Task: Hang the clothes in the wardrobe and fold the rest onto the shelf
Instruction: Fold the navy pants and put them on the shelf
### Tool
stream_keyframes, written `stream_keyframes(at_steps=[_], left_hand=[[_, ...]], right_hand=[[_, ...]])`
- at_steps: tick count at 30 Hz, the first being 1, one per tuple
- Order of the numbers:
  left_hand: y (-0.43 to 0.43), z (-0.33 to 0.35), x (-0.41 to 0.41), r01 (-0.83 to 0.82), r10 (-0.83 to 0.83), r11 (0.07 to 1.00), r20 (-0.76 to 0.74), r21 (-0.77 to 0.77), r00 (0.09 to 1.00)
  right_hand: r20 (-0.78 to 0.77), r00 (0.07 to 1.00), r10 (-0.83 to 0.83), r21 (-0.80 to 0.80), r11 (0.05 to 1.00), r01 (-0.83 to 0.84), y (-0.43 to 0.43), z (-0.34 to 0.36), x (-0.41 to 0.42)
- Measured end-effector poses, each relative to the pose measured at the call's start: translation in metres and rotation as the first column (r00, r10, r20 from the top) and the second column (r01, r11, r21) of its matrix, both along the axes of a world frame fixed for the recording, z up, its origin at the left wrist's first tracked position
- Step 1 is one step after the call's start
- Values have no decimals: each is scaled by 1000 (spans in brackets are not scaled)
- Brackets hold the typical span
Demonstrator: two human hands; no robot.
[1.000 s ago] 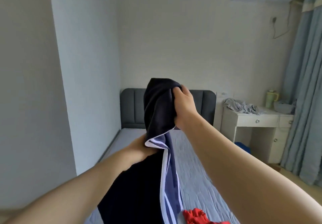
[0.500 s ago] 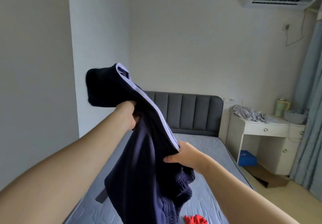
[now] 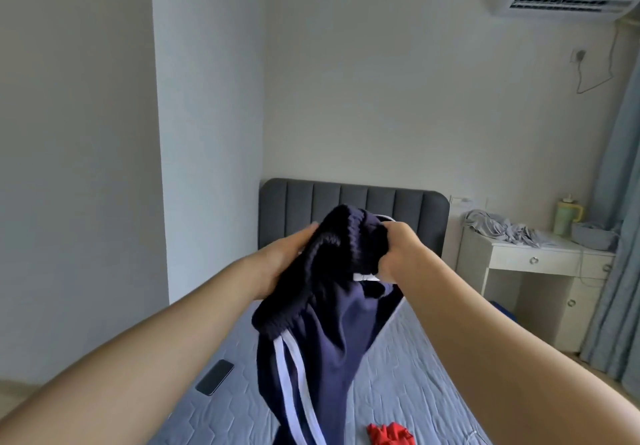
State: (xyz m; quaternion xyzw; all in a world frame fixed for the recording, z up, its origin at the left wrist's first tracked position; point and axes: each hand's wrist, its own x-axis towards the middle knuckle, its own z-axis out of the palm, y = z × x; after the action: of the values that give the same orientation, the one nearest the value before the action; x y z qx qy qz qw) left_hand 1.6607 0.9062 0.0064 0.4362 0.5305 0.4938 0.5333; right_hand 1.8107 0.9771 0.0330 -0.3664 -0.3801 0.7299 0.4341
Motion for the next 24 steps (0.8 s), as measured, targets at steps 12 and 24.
stream_keyframes(at_steps=[12,24], left_hand=[[2,13,5,-171,312,922,-406,346,859],[-1,73,19,-11,149,981,-710,195,688]], right_hand=[[64,998,23,186,982,-35,-6,-12,23],[518,600,-609,778,627,-35,-10,-21,44]])
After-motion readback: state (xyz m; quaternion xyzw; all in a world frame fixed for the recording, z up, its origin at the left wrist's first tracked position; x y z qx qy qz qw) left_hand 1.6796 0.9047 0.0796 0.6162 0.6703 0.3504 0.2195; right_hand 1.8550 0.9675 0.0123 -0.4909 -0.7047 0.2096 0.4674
